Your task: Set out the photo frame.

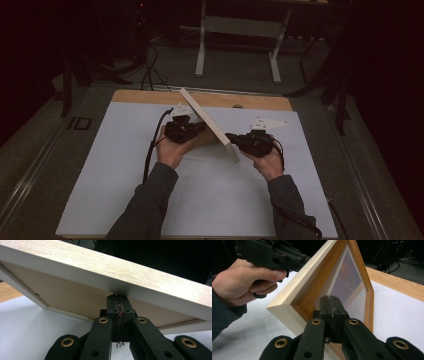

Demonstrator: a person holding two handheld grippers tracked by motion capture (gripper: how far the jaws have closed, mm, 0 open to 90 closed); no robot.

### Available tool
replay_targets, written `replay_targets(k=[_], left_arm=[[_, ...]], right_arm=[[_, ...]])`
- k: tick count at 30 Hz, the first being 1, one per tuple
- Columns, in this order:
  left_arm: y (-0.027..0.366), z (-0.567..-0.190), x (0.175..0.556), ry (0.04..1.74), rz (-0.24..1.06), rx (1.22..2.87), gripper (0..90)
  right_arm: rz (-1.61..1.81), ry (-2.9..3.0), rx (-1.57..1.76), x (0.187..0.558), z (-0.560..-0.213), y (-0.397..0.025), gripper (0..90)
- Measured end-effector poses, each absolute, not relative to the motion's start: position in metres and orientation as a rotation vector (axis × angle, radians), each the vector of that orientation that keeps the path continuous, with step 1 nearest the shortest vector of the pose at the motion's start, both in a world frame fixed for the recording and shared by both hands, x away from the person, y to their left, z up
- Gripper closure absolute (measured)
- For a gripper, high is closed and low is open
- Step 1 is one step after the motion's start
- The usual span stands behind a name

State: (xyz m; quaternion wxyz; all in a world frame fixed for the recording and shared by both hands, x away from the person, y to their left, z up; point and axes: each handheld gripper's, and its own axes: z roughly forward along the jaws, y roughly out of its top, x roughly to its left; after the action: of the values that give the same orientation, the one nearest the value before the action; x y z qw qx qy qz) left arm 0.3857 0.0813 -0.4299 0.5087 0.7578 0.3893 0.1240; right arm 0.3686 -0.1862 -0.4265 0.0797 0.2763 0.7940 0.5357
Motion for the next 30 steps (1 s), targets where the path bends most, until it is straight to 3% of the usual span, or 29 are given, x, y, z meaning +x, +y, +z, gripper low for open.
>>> replay_targets(k=[30], left_arm=[[0.073,-0.427,0.376,0.912,0.305,1.869,90.0]], right_arm=[[1.602,2.393,0.803,0.361,-0.428,-0.188,89.7]])
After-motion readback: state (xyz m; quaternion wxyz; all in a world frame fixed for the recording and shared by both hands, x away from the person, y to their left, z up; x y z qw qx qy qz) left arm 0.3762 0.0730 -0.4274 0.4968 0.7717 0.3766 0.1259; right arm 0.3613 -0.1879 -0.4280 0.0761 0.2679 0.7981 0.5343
